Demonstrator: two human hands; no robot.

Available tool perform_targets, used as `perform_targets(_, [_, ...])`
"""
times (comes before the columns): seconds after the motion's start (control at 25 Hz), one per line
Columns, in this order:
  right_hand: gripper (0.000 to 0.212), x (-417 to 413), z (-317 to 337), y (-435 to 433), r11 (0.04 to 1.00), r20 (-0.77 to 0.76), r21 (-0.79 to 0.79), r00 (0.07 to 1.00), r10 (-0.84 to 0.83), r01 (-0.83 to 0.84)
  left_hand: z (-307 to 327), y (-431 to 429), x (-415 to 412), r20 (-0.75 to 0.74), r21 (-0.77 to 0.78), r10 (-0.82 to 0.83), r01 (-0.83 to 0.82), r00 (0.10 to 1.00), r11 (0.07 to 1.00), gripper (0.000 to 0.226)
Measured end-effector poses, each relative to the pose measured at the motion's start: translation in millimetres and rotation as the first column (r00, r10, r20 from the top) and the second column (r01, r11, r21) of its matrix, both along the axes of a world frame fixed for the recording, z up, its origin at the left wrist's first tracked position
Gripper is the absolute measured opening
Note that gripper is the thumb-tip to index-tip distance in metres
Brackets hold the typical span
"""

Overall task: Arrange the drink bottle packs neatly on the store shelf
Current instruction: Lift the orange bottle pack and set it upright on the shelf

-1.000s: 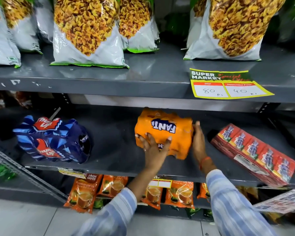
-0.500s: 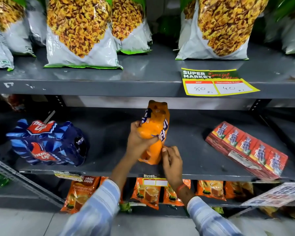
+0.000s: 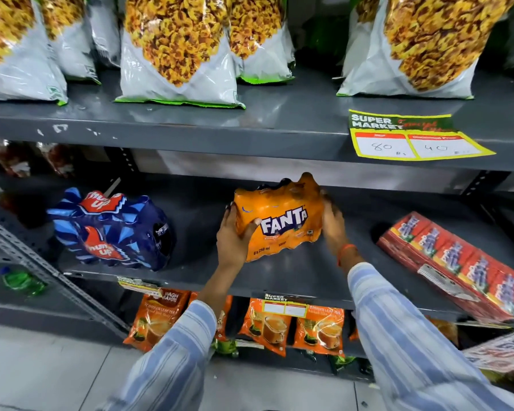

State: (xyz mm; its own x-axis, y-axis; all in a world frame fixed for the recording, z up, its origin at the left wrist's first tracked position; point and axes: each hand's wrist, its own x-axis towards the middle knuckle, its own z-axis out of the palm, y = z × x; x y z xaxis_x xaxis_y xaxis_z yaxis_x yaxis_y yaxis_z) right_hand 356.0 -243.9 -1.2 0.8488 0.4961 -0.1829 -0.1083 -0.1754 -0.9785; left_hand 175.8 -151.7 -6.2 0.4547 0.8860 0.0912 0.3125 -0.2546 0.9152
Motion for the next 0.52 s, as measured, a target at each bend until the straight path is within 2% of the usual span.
perform_targets(0.04, [0.056,-3,-1,-1,0.998,-0.015,-0.009,0.998,0.056,-0.056,0,0,-1,-0.011,0.015,-0.003,0.003,1.000,1.000,0.069])
perform_targets(0.08, [0.051,-8,-5,-5,0.997,0.031,-0.017,0.997,0.072,-0.072,0,0,-2,-0.016,0.032,-0.009,0.010,1.000,0.999,0.067])
perform_targets(0.16, [0.046,-26,-17,-18,0.999,0.141,0.016,0.990,0.027,-0.029,-2,2,-9,0.001,0.044,-0.012,0.012,1.000,0.999,0.058])
perform_targets(0.24, [0.052,-43,-28,-29,0.999,0.221,0.031,0.975,-0.023,0.016,-5,3,-20,0.011,0.019,-0.018,0.018,1.000,1.000,0.051])
perform_targets(0.44, [0.057,-77,-43,-51,0.987,0.311,0.031,0.937,-0.157,0.155,-17,-18,-45,-0.017,0.117,0.017,-0.015,1.000,0.993,0.072])
perform_targets(0.52, [0.060,-85,-46,-58,0.982,0.310,0.041,0.932,-0.189,0.186,-21,-25,-51,-0.003,0.109,0.023,-0.023,1.000,0.994,0.069])
